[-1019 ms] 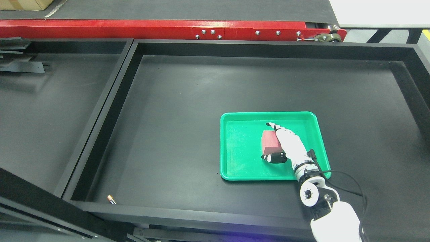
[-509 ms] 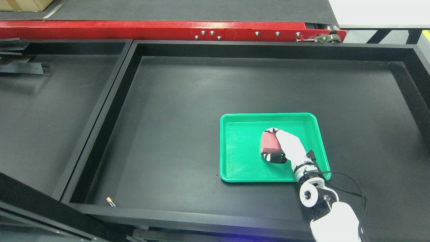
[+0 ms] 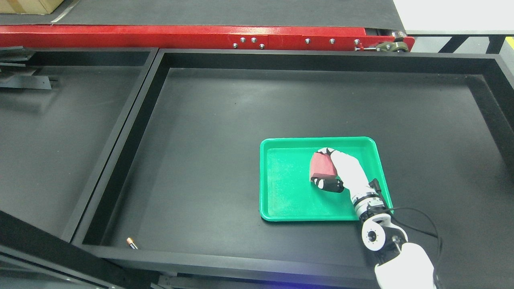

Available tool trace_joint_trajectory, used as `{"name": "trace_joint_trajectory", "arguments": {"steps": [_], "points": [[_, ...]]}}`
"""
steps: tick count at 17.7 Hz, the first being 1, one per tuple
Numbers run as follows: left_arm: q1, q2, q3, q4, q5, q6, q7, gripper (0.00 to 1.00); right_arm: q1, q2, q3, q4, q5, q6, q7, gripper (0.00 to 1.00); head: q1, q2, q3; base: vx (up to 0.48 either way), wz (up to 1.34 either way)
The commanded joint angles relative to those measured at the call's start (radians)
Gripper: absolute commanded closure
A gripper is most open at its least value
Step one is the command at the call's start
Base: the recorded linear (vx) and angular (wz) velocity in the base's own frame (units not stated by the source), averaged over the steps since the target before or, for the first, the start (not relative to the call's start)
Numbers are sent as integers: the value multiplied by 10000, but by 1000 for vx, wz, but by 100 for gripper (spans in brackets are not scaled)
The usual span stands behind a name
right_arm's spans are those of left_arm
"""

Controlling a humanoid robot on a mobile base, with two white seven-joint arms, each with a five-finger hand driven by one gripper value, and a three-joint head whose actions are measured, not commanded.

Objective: Pick pink block from left shelf to tray
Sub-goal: 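Lift the pink block up off the green tray with the right hand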

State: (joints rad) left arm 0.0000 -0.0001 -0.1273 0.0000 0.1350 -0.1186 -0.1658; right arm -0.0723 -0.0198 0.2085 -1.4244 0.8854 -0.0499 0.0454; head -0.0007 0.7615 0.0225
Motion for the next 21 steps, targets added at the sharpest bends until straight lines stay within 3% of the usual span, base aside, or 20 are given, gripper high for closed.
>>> {"name": "trace_joint_trajectory", "arguments": {"steps": [1,6,21], "points": [[200,175,0,-174,0,5,1,0,415,-278,-718,-649,-309,-1522,-1845,96,0,0,0,0,0],[200,175,0,-174,0,5,1,0,692,-263,-1011,-1019,-663,-2278,-4179,95,0,0,0,0,0],[200,175,0,-174,0,5,1,0,1198,-324,-1011,-1448,-678,-2308,-4258,96,0,0,0,-33,40]]}}
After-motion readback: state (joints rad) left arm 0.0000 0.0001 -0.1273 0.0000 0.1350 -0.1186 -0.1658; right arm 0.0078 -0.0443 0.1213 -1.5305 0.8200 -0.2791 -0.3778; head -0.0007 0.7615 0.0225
